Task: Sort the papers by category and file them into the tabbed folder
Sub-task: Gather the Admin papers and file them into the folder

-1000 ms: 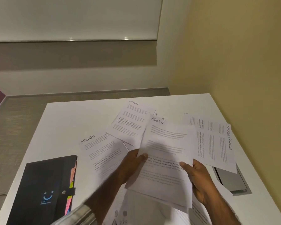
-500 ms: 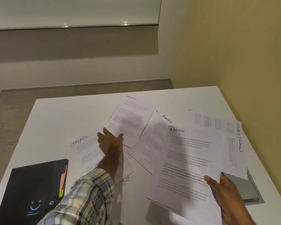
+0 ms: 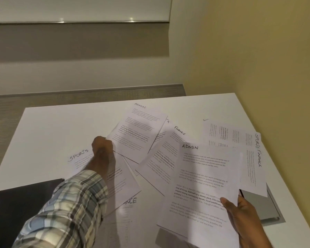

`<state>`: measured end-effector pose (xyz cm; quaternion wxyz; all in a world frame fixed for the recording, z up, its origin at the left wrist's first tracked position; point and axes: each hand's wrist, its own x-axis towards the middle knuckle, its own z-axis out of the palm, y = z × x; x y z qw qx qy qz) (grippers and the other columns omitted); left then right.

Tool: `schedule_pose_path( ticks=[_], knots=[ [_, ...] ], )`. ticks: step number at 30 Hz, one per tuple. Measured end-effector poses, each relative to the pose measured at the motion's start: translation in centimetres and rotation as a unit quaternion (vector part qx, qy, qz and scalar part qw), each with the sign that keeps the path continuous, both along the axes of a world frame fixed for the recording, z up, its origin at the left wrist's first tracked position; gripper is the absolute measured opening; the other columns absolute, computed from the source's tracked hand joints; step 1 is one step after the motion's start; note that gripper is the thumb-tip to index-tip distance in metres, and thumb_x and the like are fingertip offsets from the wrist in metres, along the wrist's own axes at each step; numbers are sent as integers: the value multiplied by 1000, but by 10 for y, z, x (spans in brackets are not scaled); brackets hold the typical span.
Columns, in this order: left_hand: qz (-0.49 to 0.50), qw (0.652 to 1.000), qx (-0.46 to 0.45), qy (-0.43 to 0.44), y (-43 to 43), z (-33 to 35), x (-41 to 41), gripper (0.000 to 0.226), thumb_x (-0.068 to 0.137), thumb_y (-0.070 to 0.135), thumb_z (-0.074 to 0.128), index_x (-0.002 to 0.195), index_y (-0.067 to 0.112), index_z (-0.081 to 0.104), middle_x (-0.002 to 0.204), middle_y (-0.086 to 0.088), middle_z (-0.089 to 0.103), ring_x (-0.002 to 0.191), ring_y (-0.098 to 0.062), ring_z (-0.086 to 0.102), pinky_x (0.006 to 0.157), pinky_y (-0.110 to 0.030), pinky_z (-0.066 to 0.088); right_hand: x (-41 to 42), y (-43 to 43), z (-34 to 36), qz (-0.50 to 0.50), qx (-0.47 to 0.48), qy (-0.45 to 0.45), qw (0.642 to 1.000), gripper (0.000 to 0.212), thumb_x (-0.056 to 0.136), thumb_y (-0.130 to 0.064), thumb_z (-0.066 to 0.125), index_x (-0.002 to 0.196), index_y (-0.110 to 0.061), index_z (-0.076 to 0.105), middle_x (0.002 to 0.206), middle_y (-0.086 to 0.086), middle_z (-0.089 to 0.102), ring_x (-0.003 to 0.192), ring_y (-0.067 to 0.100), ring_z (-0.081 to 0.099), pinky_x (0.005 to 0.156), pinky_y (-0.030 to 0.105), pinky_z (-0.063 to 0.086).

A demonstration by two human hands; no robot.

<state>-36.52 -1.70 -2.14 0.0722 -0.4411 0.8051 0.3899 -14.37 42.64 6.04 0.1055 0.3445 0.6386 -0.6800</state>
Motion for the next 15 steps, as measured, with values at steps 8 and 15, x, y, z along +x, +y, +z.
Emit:
schedule_pose_path(
  ticks=[8,15],
  knots=[
    [30,979,78,187,-31,82,21,17,95,5,53,105,1,65,101,-26,72,56,-26,66,61,-34,62,-8,-31,1,-26,-1,16,1000,34,90,-2,70,122,-10,66,122,10,72,112,31,68,101,40,53],
    [157,908,279,271,-63,169,128,20,102,4,52,121,4,60,91,-11,70,64,-18,63,50,-19,57,0,-85,22,27,31,13,999,30,95,-3,66,124,-12,69,112,5,77,104,27,72,104,49,52]
  ],
)
